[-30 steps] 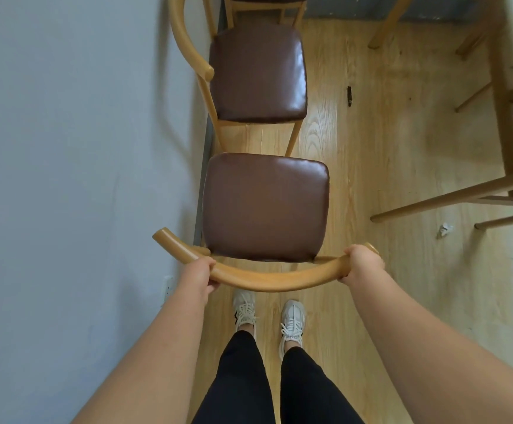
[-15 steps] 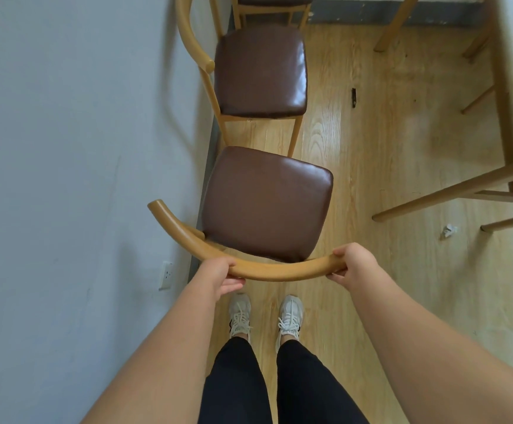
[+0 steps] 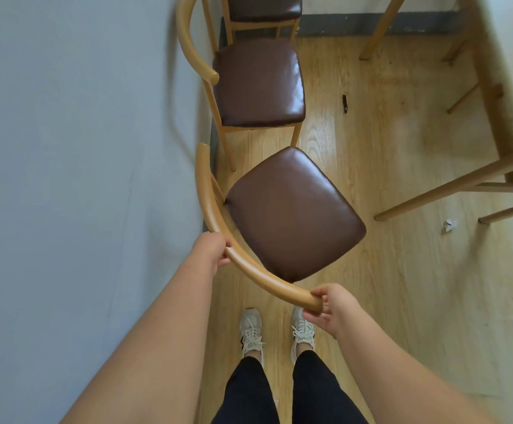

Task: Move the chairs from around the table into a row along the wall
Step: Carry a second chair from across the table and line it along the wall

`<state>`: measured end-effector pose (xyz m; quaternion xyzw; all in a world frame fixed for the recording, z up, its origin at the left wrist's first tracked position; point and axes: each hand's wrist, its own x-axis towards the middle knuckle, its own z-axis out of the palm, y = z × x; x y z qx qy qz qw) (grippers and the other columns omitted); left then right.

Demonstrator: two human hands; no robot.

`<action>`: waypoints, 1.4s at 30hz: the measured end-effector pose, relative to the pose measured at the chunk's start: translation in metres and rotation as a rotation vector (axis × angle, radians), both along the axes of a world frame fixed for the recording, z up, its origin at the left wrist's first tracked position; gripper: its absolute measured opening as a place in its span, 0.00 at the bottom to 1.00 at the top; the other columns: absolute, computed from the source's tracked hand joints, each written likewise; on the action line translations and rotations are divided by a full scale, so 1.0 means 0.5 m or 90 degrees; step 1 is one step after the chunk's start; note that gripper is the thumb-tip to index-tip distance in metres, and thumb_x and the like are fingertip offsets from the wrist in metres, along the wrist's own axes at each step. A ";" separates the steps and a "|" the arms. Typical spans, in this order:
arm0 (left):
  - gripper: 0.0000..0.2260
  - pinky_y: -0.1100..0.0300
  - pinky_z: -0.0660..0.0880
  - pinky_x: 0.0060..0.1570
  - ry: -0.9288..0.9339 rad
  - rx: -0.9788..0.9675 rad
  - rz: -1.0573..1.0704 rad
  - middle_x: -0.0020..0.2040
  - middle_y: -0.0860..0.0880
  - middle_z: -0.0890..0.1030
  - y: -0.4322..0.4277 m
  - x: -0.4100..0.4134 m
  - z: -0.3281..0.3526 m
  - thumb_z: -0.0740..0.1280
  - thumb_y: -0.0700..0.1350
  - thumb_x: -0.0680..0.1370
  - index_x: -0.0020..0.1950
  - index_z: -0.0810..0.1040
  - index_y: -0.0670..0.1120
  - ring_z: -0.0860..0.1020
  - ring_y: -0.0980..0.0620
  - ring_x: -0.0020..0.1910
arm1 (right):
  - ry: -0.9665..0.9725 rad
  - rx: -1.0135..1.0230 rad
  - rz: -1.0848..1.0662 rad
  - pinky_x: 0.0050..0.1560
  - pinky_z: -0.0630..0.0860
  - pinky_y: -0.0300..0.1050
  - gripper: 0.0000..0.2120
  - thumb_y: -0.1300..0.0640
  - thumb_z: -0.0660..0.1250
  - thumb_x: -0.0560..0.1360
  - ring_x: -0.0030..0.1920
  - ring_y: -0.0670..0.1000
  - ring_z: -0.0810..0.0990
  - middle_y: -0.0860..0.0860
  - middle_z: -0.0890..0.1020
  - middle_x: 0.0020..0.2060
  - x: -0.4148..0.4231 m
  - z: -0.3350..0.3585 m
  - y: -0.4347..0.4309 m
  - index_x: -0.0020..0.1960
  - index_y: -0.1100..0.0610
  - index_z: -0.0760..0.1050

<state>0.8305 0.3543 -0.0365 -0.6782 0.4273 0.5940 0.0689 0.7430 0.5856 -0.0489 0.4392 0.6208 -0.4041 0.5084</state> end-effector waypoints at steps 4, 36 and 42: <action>0.12 0.55 0.78 0.56 0.023 -0.054 -0.023 0.59 0.41 0.77 -0.048 -0.002 -0.005 0.64 0.35 0.78 0.61 0.74 0.38 0.78 0.47 0.53 | -0.008 -0.069 -0.035 0.39 0.83 0.53 0.10 0.66 0.65 0.76 0.51 0.64 0.81 0.67 0.77 0.51 0.070 0.011 -0.062 0.56 0.64 0.70; 0.15 0.51 0.79 0.47 -0.012 -0.045 -0.076 0.52 0.40 0.80 -0.223 0.100 -0.038 0.68 0.39 0.78 0.64 0.74 0.37 0.81 0.41 0.50 | 0.259 -0.300 0.559 0.53 0.81 0.54 0.28 0.65 0.68 0.74 0.42 0.51 0.78 0.49 0.79 0.45 0.197 -0.016 -0.438 0.70 0.45 0.70; 0.14 0.48 0.78 0.55 -0.060 -0.083 -0.167 0.54 0.39 0.79 -0.225 0.112 -0.013 0.64 0.38 0.79 0.65 0.74 0.37 0.80 0.40 0.55 | 0.304 -0.280 0.659 0.38 0.73 0.37 0.28 0.60 0.68 0.75 0.42 0.44 0.75 0.45 0.75 0.48 0.188 -0.002 -0.429 0.73 0.47 0.66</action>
